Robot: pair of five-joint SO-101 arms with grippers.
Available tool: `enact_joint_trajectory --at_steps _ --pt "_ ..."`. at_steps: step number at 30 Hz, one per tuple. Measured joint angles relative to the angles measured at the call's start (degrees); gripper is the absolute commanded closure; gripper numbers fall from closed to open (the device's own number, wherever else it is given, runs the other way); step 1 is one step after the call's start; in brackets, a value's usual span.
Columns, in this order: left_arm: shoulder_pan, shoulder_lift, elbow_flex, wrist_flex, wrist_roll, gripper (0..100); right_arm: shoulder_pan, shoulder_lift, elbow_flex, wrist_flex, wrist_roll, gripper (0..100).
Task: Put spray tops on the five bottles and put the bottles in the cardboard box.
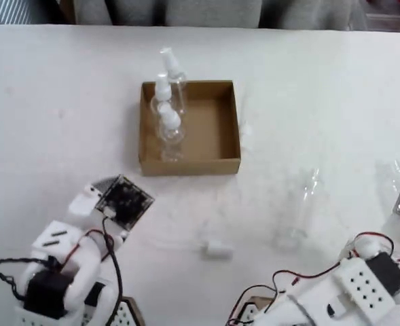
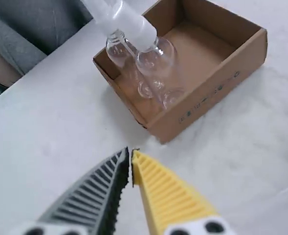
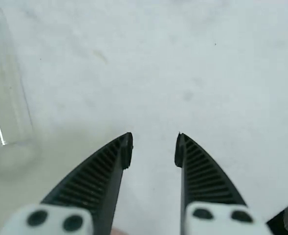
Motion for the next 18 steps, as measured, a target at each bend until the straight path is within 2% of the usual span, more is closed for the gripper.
enact_joint_trajectory --at_steps 4,9,13,18 --pt "4.40 17.14 -10.20 1.58 -0.97 97 2.20 -6.95 2.81 0.00 0.00 87.8" --pt "14.86 36.48 -20.48 5.54 -8.00 97 2.81 -12.40 4.92 -0.18 0.00 87.8" --pt "22.86 45.10 -22.59 5.89 -10.37 97 2.73 -13.10 5.36 -0.18 0.00 87.6" --pt "31.30 53.10 -22.59 5.89 -17.05 97 2.73 -13.10 5.80 -0.18 0.09 87.6"
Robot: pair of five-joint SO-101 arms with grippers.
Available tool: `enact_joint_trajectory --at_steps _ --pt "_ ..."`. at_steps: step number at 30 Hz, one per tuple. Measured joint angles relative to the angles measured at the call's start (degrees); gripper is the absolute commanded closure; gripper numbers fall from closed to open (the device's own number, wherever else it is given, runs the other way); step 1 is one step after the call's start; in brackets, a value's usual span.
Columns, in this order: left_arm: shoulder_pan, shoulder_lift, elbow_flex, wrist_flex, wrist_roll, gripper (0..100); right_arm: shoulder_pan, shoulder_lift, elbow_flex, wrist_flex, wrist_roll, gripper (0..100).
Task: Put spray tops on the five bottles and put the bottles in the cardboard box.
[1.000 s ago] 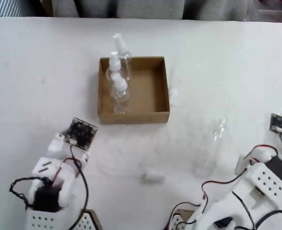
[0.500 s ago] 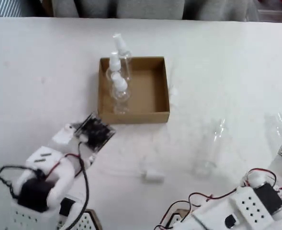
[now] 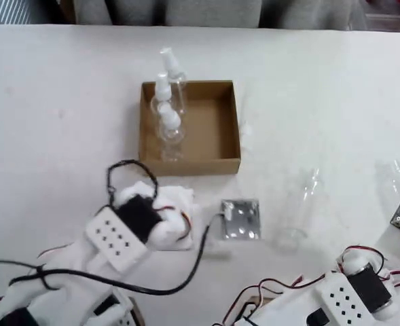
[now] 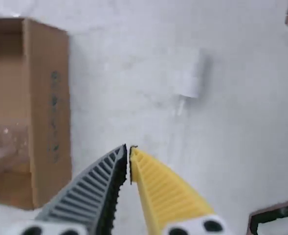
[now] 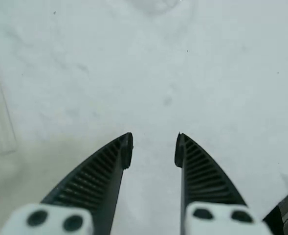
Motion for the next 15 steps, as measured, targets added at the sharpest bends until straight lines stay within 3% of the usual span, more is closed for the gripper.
enact_joint_trajectory --at_steps 6,11,15 --pt "5.19 7.91 0.00 -5.10 -1.05 90 0.00 0.00 0.18 -0.70 0.00 87.6" --pt "5.71 15.38 0.00 -9.23 -1.05 80 0.00 0.00 1.58 -2.64 0.00 87.6" --pt "5.71 21.71 0.00 -12.66 -1.14 80 0.00 -0.18 1.67 -2.81 0.00 87.6"
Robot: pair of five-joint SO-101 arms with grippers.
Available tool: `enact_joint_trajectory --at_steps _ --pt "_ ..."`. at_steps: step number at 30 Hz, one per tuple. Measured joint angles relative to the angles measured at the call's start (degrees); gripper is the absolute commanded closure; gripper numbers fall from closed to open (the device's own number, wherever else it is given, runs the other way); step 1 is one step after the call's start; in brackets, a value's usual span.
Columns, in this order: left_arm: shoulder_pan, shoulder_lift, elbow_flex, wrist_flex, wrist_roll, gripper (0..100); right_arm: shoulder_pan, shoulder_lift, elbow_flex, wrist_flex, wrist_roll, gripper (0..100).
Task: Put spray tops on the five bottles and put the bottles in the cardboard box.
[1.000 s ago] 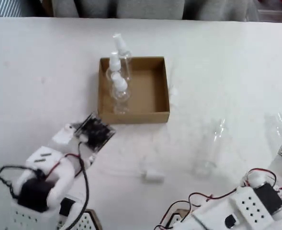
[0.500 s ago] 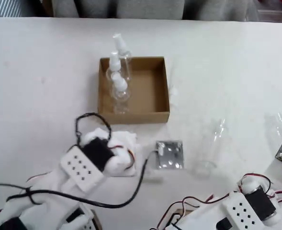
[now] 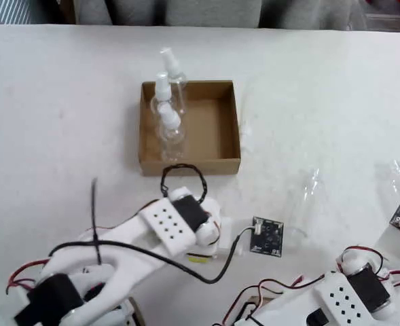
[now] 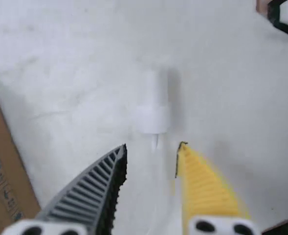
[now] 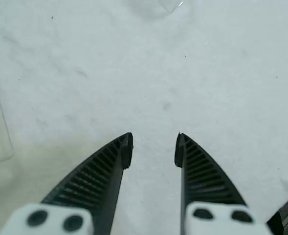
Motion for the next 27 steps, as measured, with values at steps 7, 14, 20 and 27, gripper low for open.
enact_joint_trajectory --at_steps 7,14,20,27 --pt "0.00 7.38 -0.35 -3.25 -0.44 80 0.00 -0.35 0.00 0.00 0.00 87.6" --pt "0.00 7.38 -1.05 -3.43 -0.44 79 0.00 -0.35 0.00 0.00 0.00 87.8" --pt "0.18 7.38 -2.20 -3.87 -0.44 79 0.00 -0.35 0.00 0.00 0.00 87.8" --pt "0.18 7.38 -2.29 -6.77 2.90 79 0.00 -0.35 0.00 0.00 0.00 87.8"
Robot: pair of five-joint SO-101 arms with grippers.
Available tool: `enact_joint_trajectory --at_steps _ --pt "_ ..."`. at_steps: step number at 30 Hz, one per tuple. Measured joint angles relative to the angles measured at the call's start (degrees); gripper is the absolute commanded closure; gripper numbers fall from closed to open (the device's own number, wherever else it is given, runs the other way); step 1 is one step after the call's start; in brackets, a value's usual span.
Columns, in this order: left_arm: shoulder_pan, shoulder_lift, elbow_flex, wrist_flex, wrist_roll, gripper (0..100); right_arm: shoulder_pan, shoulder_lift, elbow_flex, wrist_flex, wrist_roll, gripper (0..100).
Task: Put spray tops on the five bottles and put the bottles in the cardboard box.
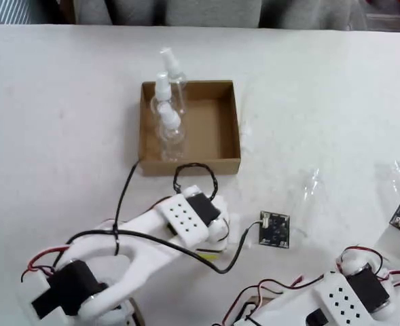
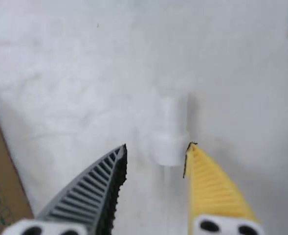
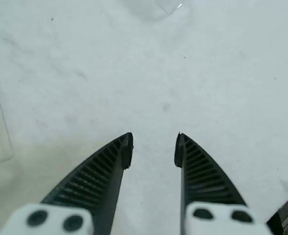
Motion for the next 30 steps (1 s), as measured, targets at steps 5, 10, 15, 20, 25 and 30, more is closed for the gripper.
enact_joint_trajectory --at_steps 5,10,15,20,25,30 --pt "0.00 0.00 0.00 -0.18 0.26 79 0.00 0.00 0.00 0.00 0.00 87.8" --pt "1.32 3.78 -0.44 -0.18 0.26 79 0.00 0.00 0.00 0.00 0.00 87.8" --pt "1.58 9.49 -3.96 -0.18 0.26 79 0.00 0.00 0.00 0.00 0.00 87.8" --pt "1.58 11.96 -5.54 -0.18 0.26 79 0.00 0.00 0.00 0.00 0.00 87.8" --pt "1.58 11.96 -5.54 0.18 0.44 80 0.00 0.00 0.00 0.00 0.00 87.8" --pt "1.58 11.96 -5.54 0.62 1.14 80 0.00 0.00 0.00 0.00 0.00 87.9"
